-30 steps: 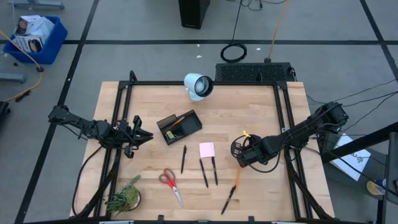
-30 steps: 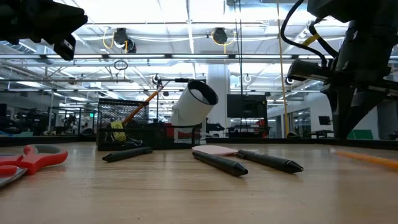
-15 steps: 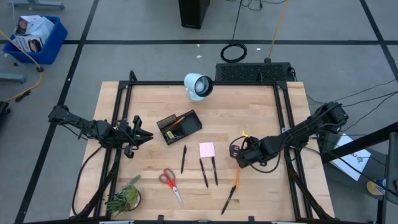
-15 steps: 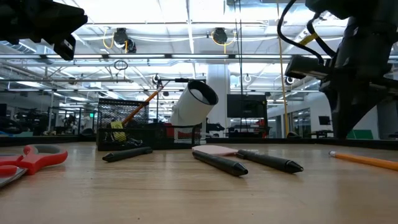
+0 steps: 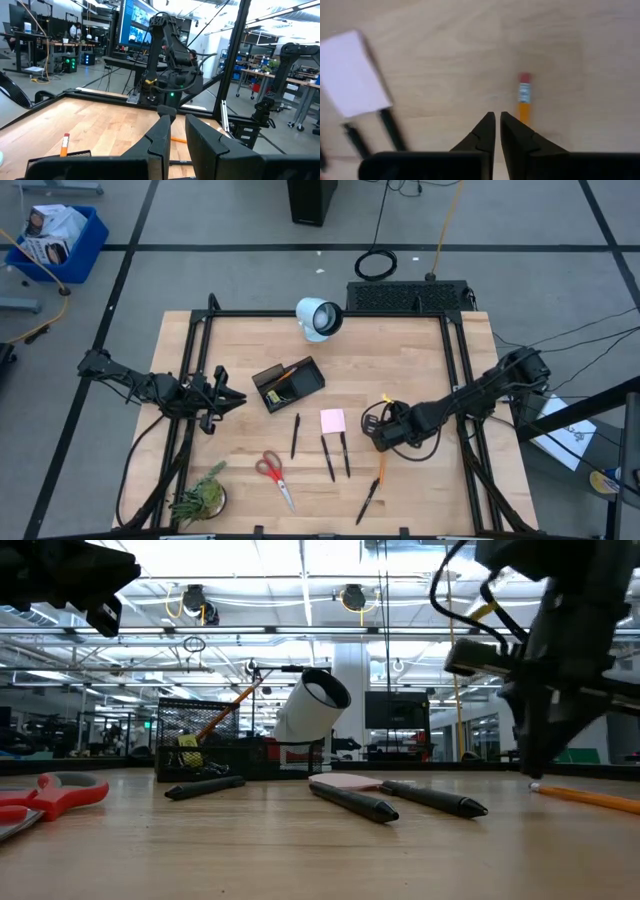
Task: Pick and place office supplies into organizer
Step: Put the orange pencil into the black desk organizer
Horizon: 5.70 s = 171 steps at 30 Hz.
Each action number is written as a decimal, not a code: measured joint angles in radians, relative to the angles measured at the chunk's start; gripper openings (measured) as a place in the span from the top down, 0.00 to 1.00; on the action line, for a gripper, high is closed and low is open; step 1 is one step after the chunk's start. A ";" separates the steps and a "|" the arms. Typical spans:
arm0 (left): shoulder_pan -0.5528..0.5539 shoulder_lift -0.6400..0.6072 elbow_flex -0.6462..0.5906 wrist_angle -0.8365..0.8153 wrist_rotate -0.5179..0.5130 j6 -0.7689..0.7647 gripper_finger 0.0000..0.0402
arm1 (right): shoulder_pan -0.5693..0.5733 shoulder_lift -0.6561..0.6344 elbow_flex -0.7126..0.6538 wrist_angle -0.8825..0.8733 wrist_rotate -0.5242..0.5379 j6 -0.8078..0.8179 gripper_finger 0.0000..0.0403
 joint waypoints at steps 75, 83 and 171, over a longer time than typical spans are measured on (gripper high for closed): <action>0.000 0.000 0.000 0.000 0.000 0.000 0.84 | -0.085 0.214 0.185 -0.245 -0.081 -0.030 0.98; 0.000 0.000 0.000 0.000 0.000 0.000 0.84 | -0.085 0.213 0.185 -0.240 -0.079 -0.062 0.96; 0.000 0.000 0.000 0.000 0.000 0.000 0.84 | 0.395 0.670 0.763 -0.703 0.792 -0.187 1.00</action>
